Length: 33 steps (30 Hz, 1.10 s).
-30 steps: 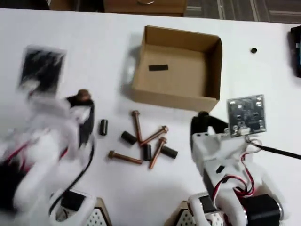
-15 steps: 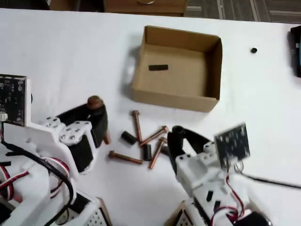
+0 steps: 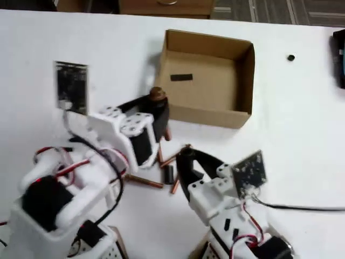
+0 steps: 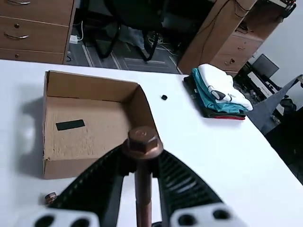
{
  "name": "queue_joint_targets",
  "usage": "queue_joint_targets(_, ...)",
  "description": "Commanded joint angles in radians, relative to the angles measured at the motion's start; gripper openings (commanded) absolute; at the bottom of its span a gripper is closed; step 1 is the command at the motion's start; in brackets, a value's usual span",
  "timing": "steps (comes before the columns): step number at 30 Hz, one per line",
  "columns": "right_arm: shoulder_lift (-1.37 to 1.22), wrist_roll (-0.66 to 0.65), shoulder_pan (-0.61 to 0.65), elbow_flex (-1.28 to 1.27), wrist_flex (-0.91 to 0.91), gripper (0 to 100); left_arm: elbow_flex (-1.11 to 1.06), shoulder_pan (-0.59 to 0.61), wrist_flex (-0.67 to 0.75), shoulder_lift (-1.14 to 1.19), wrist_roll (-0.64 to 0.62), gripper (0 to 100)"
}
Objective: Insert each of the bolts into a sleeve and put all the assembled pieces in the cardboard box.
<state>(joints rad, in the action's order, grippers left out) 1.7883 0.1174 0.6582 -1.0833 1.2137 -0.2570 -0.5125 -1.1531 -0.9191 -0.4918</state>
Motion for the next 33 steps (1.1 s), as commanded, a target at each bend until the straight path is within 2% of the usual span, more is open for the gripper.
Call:
queue_joint_targets(1,0.010,0.006,0.007,-0.012,-0.058,1.9,-0.019,-0.017,0.081,-0.015,-0.006,2)
queue_joint_targets(9,0.010,0.006,0.056,-0.049,-0.101,1.9,-0.105,-0.015,0.176,-0.015,-0.006,2)
queue_joint_targets(28,0.010,0.000,0.050,-0.097,-0.182,1.9,-0.130,-0.018,0.140,-0.021,-0.006,2)
queue_joint_targets(33,0.010,0.000,0.015,-0.098,-0.234,1.9,-0.125,-0.015,0.104,-0.025,-0.006,2)
